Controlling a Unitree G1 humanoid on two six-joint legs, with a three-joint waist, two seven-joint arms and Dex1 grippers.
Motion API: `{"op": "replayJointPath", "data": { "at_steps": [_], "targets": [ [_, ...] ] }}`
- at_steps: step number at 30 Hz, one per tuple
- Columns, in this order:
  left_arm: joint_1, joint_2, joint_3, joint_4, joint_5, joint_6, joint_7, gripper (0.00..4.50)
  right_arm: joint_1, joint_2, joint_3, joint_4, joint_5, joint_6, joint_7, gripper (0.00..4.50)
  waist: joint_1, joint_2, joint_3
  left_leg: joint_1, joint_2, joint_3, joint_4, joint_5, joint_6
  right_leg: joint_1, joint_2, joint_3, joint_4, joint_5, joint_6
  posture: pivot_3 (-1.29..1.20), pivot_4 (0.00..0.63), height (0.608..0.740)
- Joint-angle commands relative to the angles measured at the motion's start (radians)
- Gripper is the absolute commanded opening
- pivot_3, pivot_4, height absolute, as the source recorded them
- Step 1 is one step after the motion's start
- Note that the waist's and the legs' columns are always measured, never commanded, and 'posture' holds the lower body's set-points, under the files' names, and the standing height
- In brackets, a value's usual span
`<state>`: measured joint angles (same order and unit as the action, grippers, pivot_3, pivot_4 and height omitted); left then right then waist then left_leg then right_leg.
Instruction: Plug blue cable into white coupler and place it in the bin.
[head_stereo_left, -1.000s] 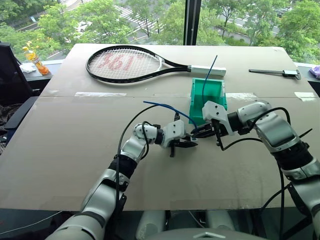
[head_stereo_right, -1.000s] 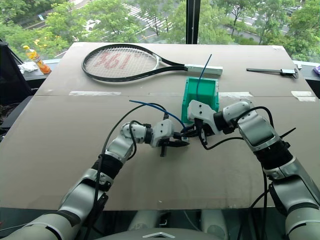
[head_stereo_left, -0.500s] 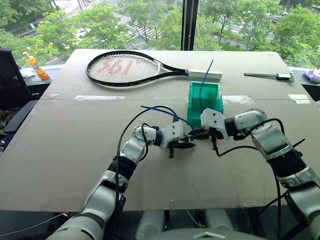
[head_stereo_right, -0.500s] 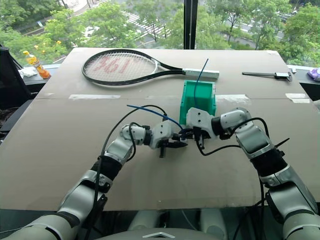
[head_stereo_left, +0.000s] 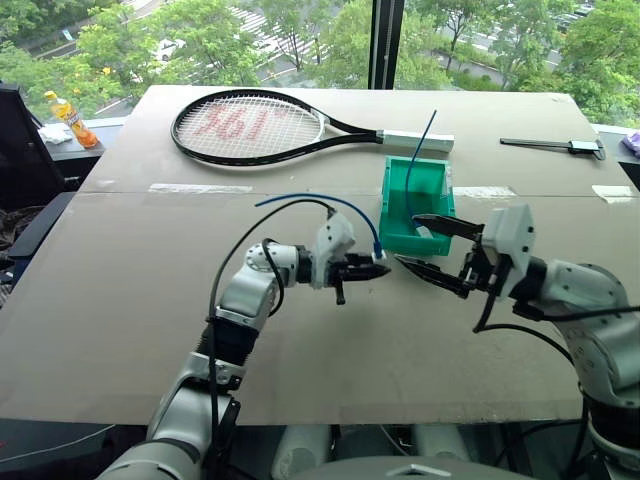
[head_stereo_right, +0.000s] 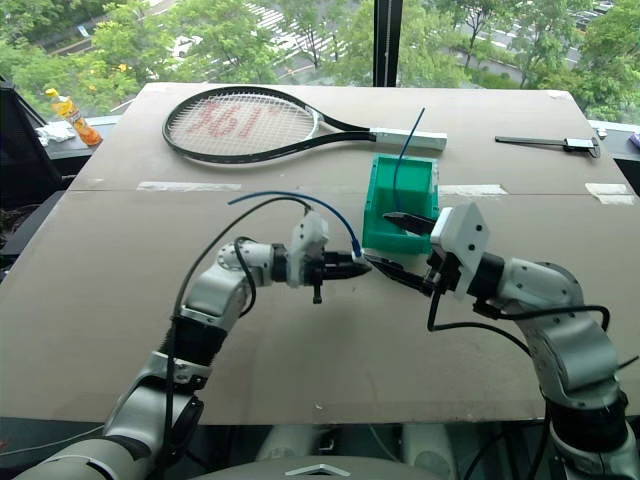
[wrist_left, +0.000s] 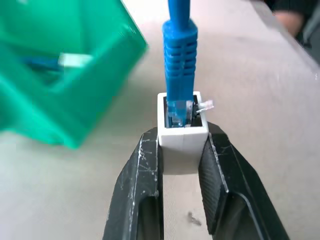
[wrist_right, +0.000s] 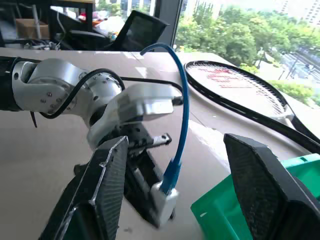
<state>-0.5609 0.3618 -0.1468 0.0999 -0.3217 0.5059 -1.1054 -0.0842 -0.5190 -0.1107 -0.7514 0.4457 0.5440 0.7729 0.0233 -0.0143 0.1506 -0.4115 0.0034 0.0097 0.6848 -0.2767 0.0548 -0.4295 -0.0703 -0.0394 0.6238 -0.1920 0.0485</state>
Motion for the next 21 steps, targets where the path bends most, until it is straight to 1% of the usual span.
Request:
{"op": "replayJointPath", "data": {
  "at_steps": [1, 3, 5, 7, 11, 13, 14, 15, 16, 17, 18, 19, 20, 21],
  "targets": [
    [-0.107, -0.016, 0.104, -0.131, -0.166, 0.314, 0.112, 0.37, 0.128, 0.010, -0.107, -0.150, 0.040, 0.054, -0.113, 3.02, -0.003, 0.000, 0.000, 0.000, 0.000, 0.000, 0.001, 0.000, 0.000, 0.000, 0.000, 0.000, 0.000, 0.000, 0.000, 0.00, 0.150, 0.740],
    [-0.166, -0.036, 0.148, -0.127, -0.222, 0.428, 0.166, 0.37, 0.191, 0.017, -0.135, -0.190, 0.046, 0.064, -0.155, 3.02, -0.004, 0.000, 0.001, 0.000, -0.002, 0.000, 0.002, 0.000, 0.000, 0.000, 0.000, 0.001, 0.000, -0.001, 0.002, 0.00, 0.150, 0.740],
    [-0.325, -0.088, 0.155, -0.003, -0.205, 0.530, 0.263, 0.37, 0.327, 0.036, -0.208, -0.229, 0.012, 0.050, -0.194, 3.02, -0.002, -0.002, 0.002, 0.000, -0.002, 0.001, 0.003, 0.000, 0.000, 0.001, 0.000, 0.001, 0.000, -0.002, 0.005, 0.00, 0.150, 0.740],
    [-0.437, -0.133, 0.158, 0.116, -0.174, 0.577, 0.349, 0.37, 0.420, 0.054, -0.260, -0.246, -0.009, 0.032, -0.224, 3.02, 0.014, -0.004, 0.003, 0.001, -0.003, -0.002, 0.004, 0.001, 0.000, 0.003, 0.001, 0.000, 0.002, -0.003, 0.005, 0.00, 0.150, 0.740],
    [-0.581, -0.215, 0.120, 0.406, -0.088, 0.440, 0.409, 0.37, 0.507, 0.080, -0.272, -0.246, -0.051, -0.015, -0.268, 3.02, -0.003, -0.004, 0.003, 0.008, -0.003, 0.003, 0.001, 0.001, 0.000, 0.006, 0.003, 0.008, 0.001, -0.003, 0.005, 0.00, 0.150, 0.740],
    [-0.637, -0.246, 0.115, 0.532, -0.061, 0.407, 0.418, 1.43, 0.519, 0.092, -0.263, -0.249, -0.061, -0.024, -0.290, 3.08, -0.011, -0.004, 0.004, 0.012, -0.003, 0.005, -0.001, 0.001, 0.000, 0.009, 0.004, 0.009, 0.001, -0.004, 0.007, 0.00, 0.150, 0.740],
    [-0.662, -0.258, 0.117, 0.582, -0.055, 0.398, 0.416, 1.66, 0.524, 0.096, -0.257, -0.252, -0.067, -0.026, -0.301, 3.08, -0.013, -0.005, 0.004, 0.013, -0.003, 0.006, -0.002, 0.001, 0.000, 0.009, 0.004, 0.010, 0.001, -0.004, 0.007, 0.00, 0.150, 0.740],
    [-0.682, -0.265, 0.119, 0.622, -0.050, 0.391, 0.412, 2.24, 0.528, 0.099, -0.251, -0.254, -0.072, -0.028, -0.309, 3.08, -0.015, -0.005, 0.005, 0.013, -0.002, 0.006, -0.002, 0.001, 0.000, 0.008, 0.005, 0.011, 0.001, -0.004, 0.007, 0.00, 0.150, 0.740],
    [-0.705, -0.268, 0.122, 0.655, -0.040, 0.388, 0.422, 2.68, 0.539, 0.098, -0.238, -0.263, -0.084, -0.031, -0.314, 3.08, -0.016, -0.005, 0.006, 0.013, -0.002, 0.007, -0.002, 0.001, 0.000, 0.008, 0.006, 0.011, 0.001, -0.004, 0.007, 0.00, 0.150, 0.740],
    [-0.722, -0.266, 0.121, 0.677, -0.030, 0.387, 0.426, 3.32, 0.547, 0.097, -0.226, -0.270, -0.093, -0.034, -0.319, 3.08, -0.016, -0.006, 0.007, 0.012, -0.001, 0.007, -0.002, 0.001, 0.000, 0.007, 0.007, 0.012, 0.001, -0.005, 0.007, 0.00, 0.150, 0.740],
    [-0.733, -0.258, 0.122, 0.685, -0.026, 0.395, 0.424, 3.69, 0.553, 0.097, -0.217, -0.277, -0.099, -0.036, -0.324, 3.08, -0.015, -0.006, 0.008, 0.012, -0.001, 0.007, -0.003, 0.001, 0.000, 0.006, 0.007, 0.012, 0.001, -0.005, 0.007, 0.00, 0.150, 0.740],
    [-0.742, -0.242, 0.129, 0.677, -0.035, 0.431, 0.409, 4.19, 0.558, 0.098, -0.209, -0.282, -0.103, -0.036, -0.330, 3.08, -0.015, -0.006, 0.008, 0.012, -0.001, 0.007, -0.003, 0.001, 0.000, 0.005, 0.008, 0.012, 0.001, -0.005, 0.006, 0.00, 0.150, 0.740],
    [-0.739, -0.215, 0.126, 0.640, -0.047, 0.477, 0.385, 4.41, 0.563, 0.099, -0.205, -0.283, -0.106, -0.036, -0.335, 3.08, -0.015, -0.006, 0.008, 0.011, 0.000, 0.007, -0.004, 0.001, 0.000, 0.005, 0.008, 0.012, 0.001, -0.005, 0.006, 0.00, 0.150, 0.740],
    [-0.730, -0.189, 0.119, 0.595, -0.057, 0.515, 0.362, 4.41, 0.566, 0.099, -0.201, -0.282, -0.109, -0.037, -0.338, 3.08, -0.016, -0.006, 0.009, 0.011, 0.000, 0.007, -0.004, 0.001, 0.000, 0.005, 0.008, 0.013, 0.001, -0.005, 0.006, 0.00, 0.150, 0.740]
  ]
}}
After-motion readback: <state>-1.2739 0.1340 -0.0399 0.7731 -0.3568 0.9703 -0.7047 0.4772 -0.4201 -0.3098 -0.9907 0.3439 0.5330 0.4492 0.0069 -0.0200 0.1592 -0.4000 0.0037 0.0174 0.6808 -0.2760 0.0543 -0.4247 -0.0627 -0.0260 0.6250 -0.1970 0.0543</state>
